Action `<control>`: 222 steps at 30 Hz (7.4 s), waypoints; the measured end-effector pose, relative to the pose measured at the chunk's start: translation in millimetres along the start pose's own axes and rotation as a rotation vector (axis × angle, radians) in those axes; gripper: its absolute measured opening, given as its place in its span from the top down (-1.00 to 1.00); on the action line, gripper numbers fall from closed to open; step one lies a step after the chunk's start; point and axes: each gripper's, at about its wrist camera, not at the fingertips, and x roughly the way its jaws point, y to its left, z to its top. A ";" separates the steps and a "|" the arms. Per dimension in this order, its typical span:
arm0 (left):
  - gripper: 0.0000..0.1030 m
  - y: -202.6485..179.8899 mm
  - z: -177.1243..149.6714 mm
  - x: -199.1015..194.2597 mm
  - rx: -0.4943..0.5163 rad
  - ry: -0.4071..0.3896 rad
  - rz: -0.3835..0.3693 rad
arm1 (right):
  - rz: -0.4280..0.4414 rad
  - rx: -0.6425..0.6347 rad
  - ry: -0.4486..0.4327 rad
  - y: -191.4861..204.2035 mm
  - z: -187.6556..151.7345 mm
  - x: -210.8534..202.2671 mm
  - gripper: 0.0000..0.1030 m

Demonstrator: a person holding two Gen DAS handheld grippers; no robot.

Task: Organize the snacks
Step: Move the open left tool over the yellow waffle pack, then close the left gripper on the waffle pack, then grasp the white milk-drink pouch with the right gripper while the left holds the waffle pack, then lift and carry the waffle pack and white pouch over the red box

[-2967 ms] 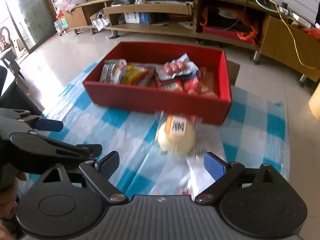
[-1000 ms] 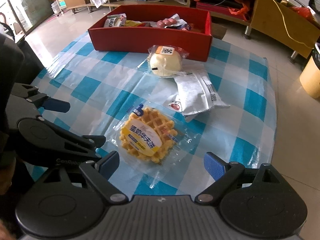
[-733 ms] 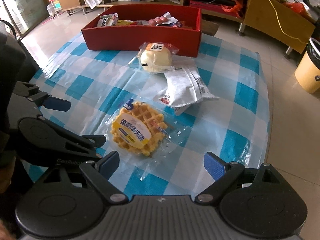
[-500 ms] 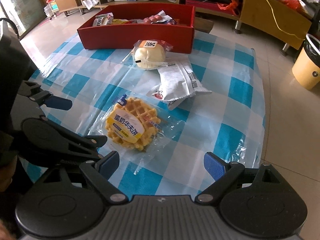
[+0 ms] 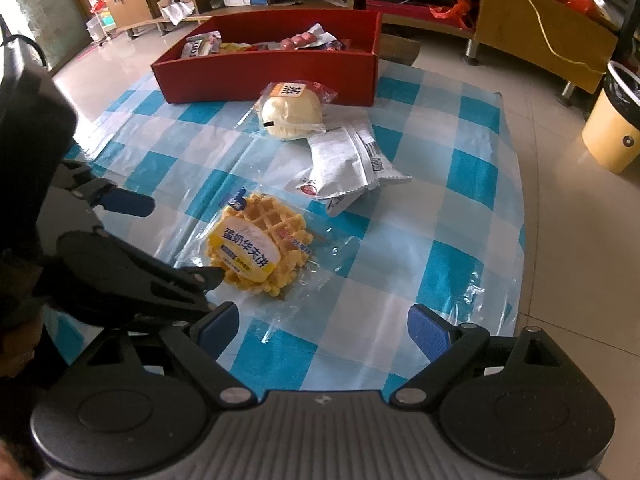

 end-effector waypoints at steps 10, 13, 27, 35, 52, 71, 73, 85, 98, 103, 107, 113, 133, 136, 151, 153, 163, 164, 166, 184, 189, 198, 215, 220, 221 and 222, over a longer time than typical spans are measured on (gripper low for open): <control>-0.76 4.7 1.1 0.3 -0.047 0.013 -0.040 | -0.050 0.092 -0.092 -30.7 2.0 -26.2 -0.73; -0.76 0.4 6.9 5.3 -0.074 0.030 -0.089 | -0.063 0.135 -0.124 -42.0 4.6 -34.2 -0.73; -0.87 -30.8 27.1 29.7 -0.047 0.018 -0.063 | -0.038 0.118 -0.120 -38.8 10.9 -31.4 -0.73; -1.00 -38.1 17.9 43.4 -0.015 -0.004 -0.087 | -0.077 0.135 -0.111 -42.8 17.4 -23.9 -0.73; -0.49 22.4 -0.9 14.4 -0.046 0.016 -0.061 | -0.012 0.090 -0.123 -39.4 83.0 5.7 -0.74; -0.54 33.5 -2.0 19.7 -0.057 0.017 -0.037 | -0.020 0.011 0.131 -25.7 120.9 129.0 -0.78; -0.55 36.1 -2.1 20.3 -0.066 0.022 -0.046 | -0.013 0.011 0.164 -23.0 121.6 132.8 -0.98; -0.58 39.5 -4.5 24.9 -0.071 0.033 -0.057 | -0.024 0.071 0.166 -32.9 130.6 123.7 -0.40; -0.54 39.9 -4.1 23.5 -0.073 0.030 -0.052 | 0.003 0.062 0.141 -27.7 111.7 87.7 0.07; -0.54 39.7 -4.0 21.1 -0.078 0.021 -0.048 | 0.031 0.075 0.119 -28.2 98.9 68.0 0.11; -0.53 39.8 -3.4 16.4 -0.084 0.006 -0.045 | 0.050 0.089 0.089 -26.9 91.3 53.0 0.12; -0.52 42.7 -2.4 8.0 -0.099 -0.016 -0.037 | 0.070 0.111 0.056 -22.6 81.6 38.0 0.19; -0.53 51.1 -5.2 12.5 -0.114 -0.006 -0.009 | 0.004 0.056 0.154 21.6 63.5 91.2 -0.35; -0.53 51.2 -5.6 10.8 -0.107 -0.014 -0.006 | 0.020 0.045 0.144 19.6 63.0 87.0 0.00; -0.52 48.0 -1.7 -2.5 -0.102 -0.058 0.009 | 0.110 0.106 0.098 10.4 59.2 59.3 0.47; -0.52 48.0 -1.4 -1.7 -0.102 -0.056 0.009 | 0.108 0.117 0.116 9.2 58.0 67.0 0.47; -0.53 51.9 -6.4 7.7 -0.102 -0.021 0.021 | 0.076 0.099 0.111 23.8 58.6 87.4 -0.23; -0.53 53.2 -7.3 9.2 -0.104 -0.014 0.027 | 0.078 0.097 0.106 24.5 57.6 88.1 -0.30; -0.53 57.7 -9.2 11.8 -0.111 -0.004 0.036 | 0.111 0.113 0.101 22.2 56.7 89.2 -0.52; -0.53 71.8 -21.8 6.0 -0.133 -0.016 0.029 | 0.069 0.053 0.071 27.0 35.6 62.1 0.22; -0.53 76.0 -18.2 -3.3 -0.156 -0.044 0.022 | 0.122 0.081 0.002 31.8 43.6 46.3 0.23; -0.53 77.5 -6.2 -16.1 -0.171 -0.091 0.008 | 0.175 0.118 -0.069 29.1 59.1 31.5 0.23; -0.52 83.1 28.3 -28.0 -0.186 -0.160 0.023 | 0.211 0.118 -0.152 23.0 93.3 19.0 0.23; -0.52 87.3 39.6 -30.3 -0.195 -0.176 0.029 | 0.217 0.122 -0.174 21.2 104.2 16.0 0.23; -0.52 88.0 41.9 -30.8 -0.197 -0.180 0.028 | 0.219 0.123 -0.179 20.8 106.8 15.4 0.23; -0.52 88.6 44.6 -31.6 -0.198 -0.185 0.028 | 0.222 0.123 -0.185 20.6 109.7 14.8 0.23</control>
